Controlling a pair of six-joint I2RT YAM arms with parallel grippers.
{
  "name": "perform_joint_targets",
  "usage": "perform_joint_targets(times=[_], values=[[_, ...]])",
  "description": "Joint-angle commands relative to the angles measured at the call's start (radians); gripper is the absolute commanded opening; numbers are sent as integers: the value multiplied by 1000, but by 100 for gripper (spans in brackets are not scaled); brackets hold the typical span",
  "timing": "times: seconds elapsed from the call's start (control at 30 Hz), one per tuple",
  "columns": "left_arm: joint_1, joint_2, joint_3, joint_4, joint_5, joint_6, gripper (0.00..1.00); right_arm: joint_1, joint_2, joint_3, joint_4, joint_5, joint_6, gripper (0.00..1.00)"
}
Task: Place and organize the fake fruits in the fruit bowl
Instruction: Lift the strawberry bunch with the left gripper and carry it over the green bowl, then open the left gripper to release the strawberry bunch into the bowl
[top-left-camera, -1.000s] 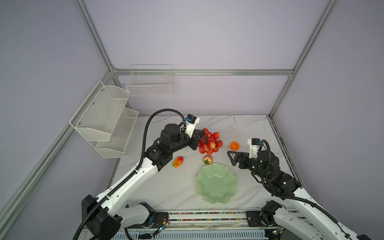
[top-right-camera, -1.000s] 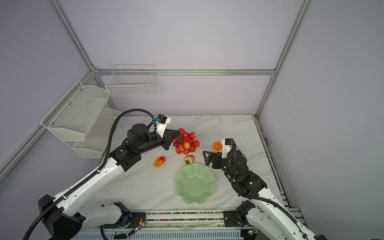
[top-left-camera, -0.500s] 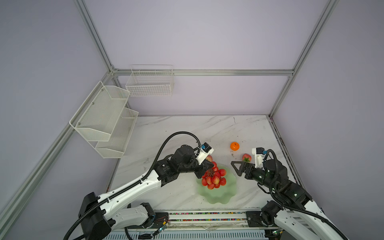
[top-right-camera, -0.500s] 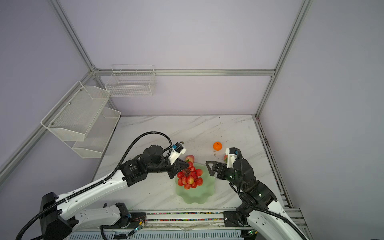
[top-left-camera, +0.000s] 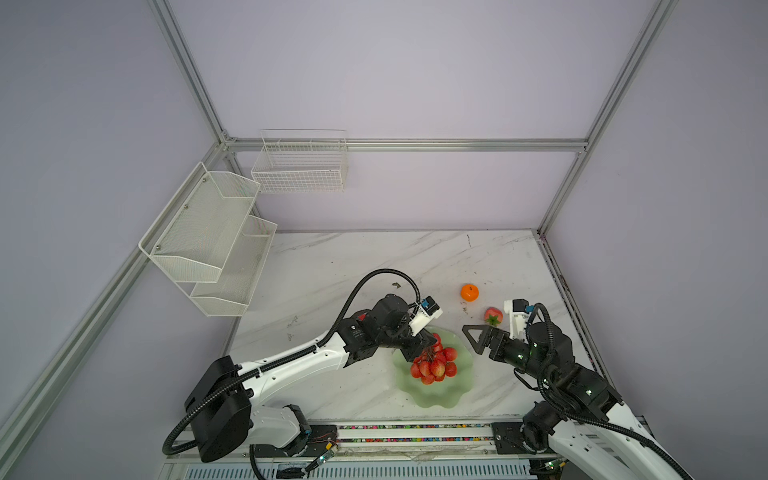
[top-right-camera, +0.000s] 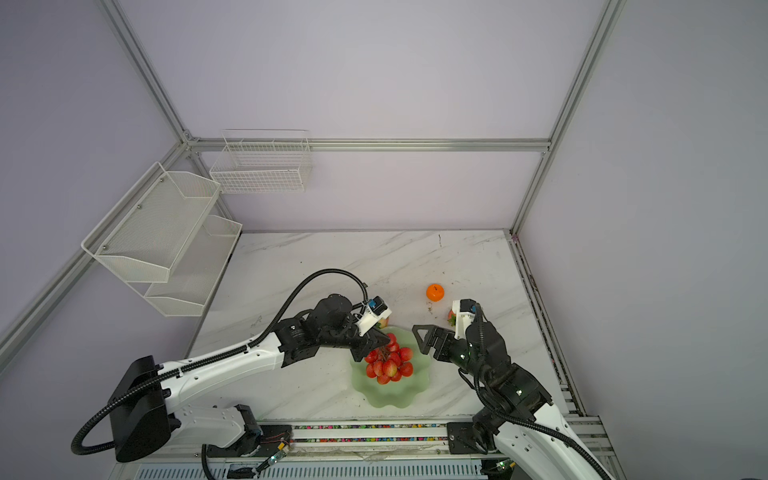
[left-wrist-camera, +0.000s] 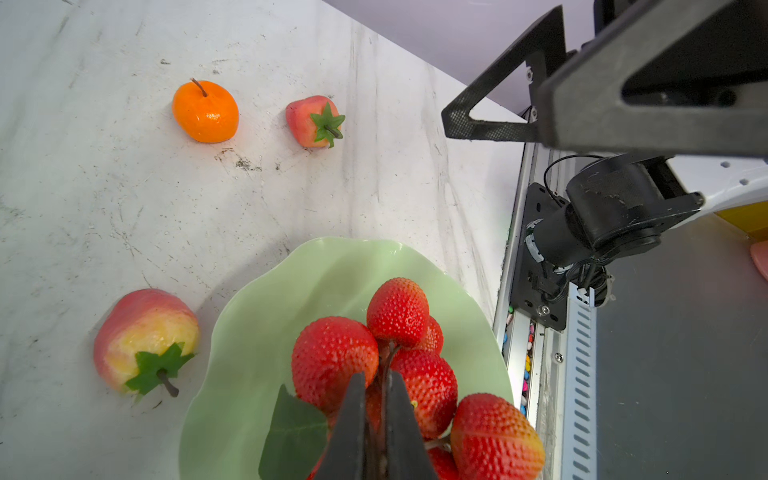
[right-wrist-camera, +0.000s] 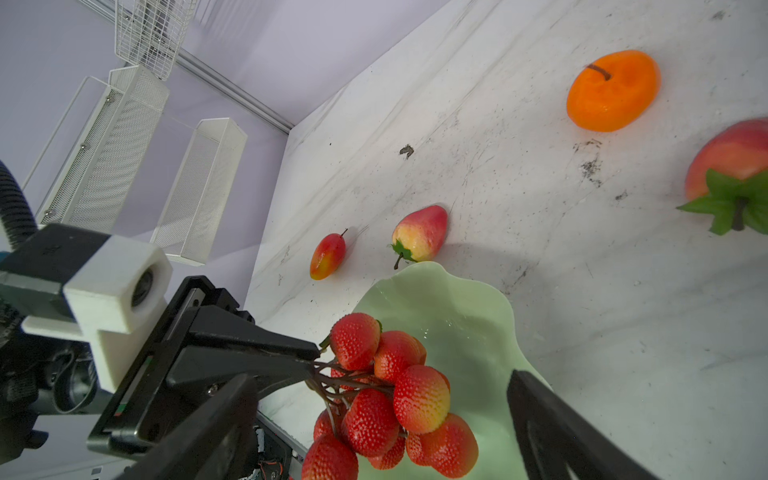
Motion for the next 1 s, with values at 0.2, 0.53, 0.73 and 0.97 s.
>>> perform_joint_targets(times=[0.2,0.53,0.73,0.97], values=[[-29,46,-35,67,37,33,0,5,27,-20,36,-12,5,97],[-39,67,-57,50,-7,35,22,5,61,-62,24,-94,-28,97],[-37,-13,-26,22,-66,36,39,6,119,-71,-20,-179,-64,97],[-2,-110,48,-19,-303,-11,57,5,224,-10,-40,-241,-139,97]])
